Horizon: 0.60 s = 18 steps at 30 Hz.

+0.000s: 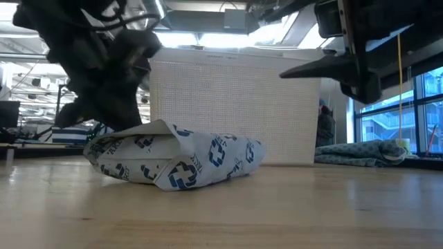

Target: Pick & place medical supplies in basket/bin

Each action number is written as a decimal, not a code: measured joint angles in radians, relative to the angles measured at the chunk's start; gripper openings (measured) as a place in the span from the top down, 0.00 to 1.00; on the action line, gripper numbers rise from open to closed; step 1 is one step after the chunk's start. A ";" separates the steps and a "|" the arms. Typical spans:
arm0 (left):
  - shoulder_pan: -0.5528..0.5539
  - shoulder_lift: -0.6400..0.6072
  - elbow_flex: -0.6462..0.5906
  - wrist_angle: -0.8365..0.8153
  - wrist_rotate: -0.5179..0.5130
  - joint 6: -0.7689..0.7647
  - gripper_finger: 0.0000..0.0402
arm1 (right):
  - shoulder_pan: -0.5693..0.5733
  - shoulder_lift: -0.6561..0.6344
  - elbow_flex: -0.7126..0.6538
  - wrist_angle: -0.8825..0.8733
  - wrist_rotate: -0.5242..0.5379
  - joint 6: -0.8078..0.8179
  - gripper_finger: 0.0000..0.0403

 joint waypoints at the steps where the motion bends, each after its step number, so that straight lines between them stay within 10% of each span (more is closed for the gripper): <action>1: 0.008 0.005 0.000 0.007 0.007 0.000 1.00 | -0.004 0.002 0.000 -0.007 0.000 0.005 0.29; 18: 0.017 0.193 0.000 0.374 0.091 -0.113 0.99 | -0.103 0.163 -0.001 -0.103 -0.309 0.285 0.29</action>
